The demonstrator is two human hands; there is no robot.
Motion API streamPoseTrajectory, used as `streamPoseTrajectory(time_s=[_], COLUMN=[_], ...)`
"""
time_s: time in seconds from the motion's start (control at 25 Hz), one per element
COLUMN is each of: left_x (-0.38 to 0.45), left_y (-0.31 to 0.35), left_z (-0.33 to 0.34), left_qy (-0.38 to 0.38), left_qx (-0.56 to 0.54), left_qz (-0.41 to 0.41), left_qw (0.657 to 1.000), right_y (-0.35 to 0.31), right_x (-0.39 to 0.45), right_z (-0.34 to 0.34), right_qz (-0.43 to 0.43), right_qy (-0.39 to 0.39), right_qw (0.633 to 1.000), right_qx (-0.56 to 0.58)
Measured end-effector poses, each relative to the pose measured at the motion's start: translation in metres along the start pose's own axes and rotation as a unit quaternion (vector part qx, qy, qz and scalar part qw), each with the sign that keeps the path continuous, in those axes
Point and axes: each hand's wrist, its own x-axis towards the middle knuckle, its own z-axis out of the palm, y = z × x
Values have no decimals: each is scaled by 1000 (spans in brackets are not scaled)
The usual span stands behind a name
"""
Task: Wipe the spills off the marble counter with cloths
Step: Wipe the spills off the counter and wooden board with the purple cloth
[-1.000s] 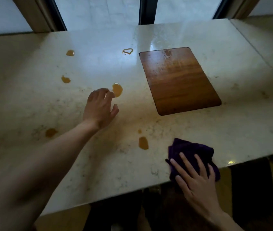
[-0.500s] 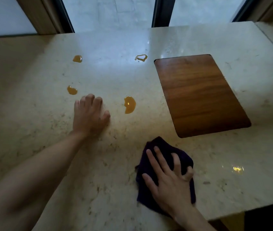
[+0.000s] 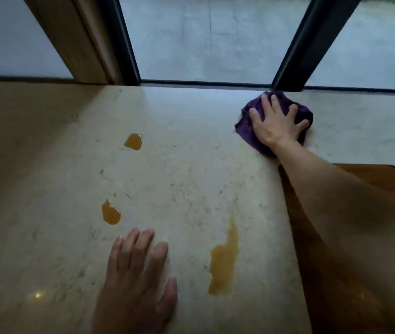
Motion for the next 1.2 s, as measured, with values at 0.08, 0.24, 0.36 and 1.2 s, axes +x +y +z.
streamPoseTrajectory(time_s=[0.08, 0.24, 0.36, 1.2], left_x=[0, 3, 1, -74], left_y=[-3, -8, -6, -92], left_z=[10, 17, 11, -74], left_qy=[23, 18, -10, -123], left_qx=[7, 3, -7, -6], left_qz=[13, 9, -1, -43], left_qw=[1000, 1000, 1000, 991], right_y=[-18, -57, -57, 50], right_x=[45, 64, 28, -694], right_z=[-8, -1, 14, 137], right_qz=[-33, -150, -210, -16], right_qy=[-12, -22, -22, -5], right_qw=[999, 988, 974, 998], right_qx=[-3, -38, -77, -62])
